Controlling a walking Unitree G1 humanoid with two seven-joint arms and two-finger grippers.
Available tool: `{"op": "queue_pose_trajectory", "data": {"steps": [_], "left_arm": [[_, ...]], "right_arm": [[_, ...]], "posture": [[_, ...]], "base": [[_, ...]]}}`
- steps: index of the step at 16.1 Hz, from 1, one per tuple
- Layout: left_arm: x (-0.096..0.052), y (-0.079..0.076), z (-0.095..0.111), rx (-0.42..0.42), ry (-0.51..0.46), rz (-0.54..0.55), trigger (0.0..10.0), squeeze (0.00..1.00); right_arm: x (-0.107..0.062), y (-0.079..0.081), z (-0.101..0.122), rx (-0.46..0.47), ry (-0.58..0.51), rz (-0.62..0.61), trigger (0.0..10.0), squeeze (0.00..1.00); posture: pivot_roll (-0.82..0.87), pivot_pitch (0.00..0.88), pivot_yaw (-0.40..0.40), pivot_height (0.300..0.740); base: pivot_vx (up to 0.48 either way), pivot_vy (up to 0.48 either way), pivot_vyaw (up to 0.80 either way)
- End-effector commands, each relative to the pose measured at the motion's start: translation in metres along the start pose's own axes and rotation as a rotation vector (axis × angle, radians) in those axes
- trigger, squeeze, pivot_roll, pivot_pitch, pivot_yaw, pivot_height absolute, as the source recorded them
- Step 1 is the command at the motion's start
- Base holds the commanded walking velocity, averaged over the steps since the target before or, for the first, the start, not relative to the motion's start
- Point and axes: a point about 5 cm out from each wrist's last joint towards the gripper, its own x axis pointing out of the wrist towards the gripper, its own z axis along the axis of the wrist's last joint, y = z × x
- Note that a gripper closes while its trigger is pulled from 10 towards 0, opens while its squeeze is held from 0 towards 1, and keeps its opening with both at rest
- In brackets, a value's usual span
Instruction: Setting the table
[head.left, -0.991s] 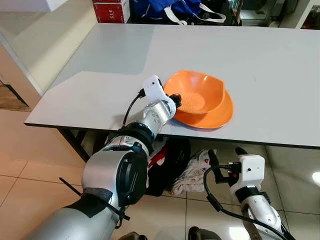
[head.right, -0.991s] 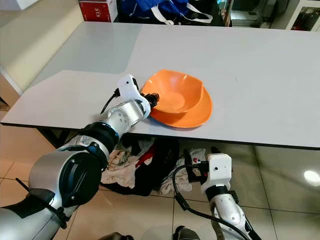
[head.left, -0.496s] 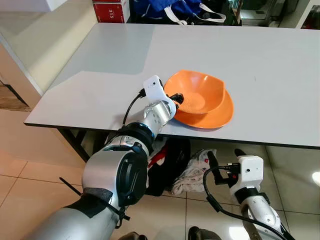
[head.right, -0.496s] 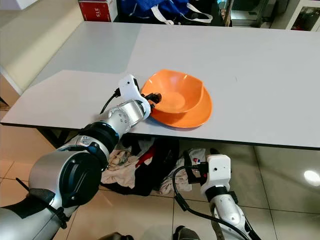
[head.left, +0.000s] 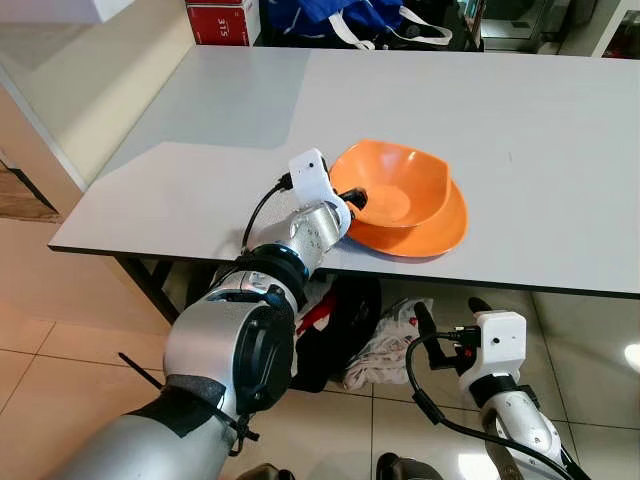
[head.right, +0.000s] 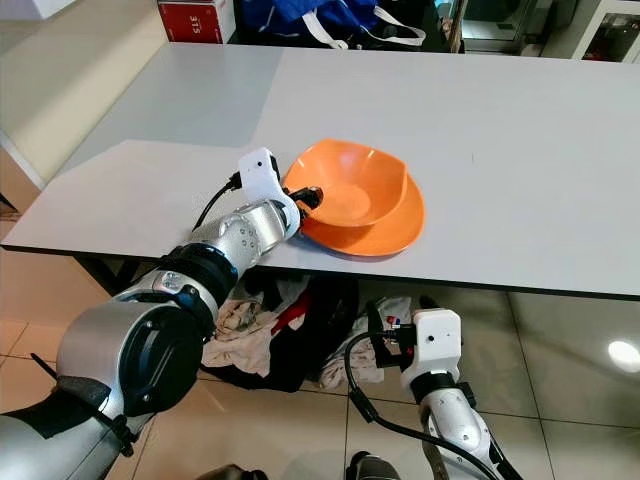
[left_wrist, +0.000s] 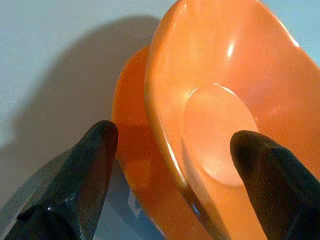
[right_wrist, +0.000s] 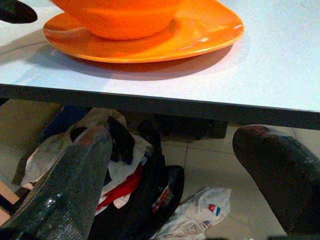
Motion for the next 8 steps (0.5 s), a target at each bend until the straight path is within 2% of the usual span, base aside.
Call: {"op": "queue_pose_trajectory", "data": {"steps": [1,3,6,8], "left_arm": [[0.0,0.009,0.002,0.024,0.0,0.026,10.0,0.0],[0.0,0.014,0.003,0.025,-0.005,0.037,10.0,0.0],[-0.002,0.008,0.021,-0.009,-0.126,-0.04,10.0,0.0],[-0.005,0.0,0.03,0.041,-0.204,-0.098,10.0,0.0]], "right_arm": [[0.001,0.001,0.001,0.001,-0.002,0.006,10.0,0.0],[0.002,0.001,0.001,0.001,-0.001,0.008,10.0,0.0],[0.003,0.001,0.001,-0.001,0.0,0.01,10.0,0.0],[0.003,0.001,0.001,-0.002,0.0,0.011,10.0,0.0]], "posture": [[-0.17,0.058,0.063,0.74],[-0.16,0.058,0.062,0.74],[-0.16,0.06,0.059,0.74],[-0.16,0.06,0.058,0.74]], "base": [[0.0,0.0,0.0],[0.0,0.0,0.0],[0.0,0.0,0.0],[0.0,0.0,0.0]]}}
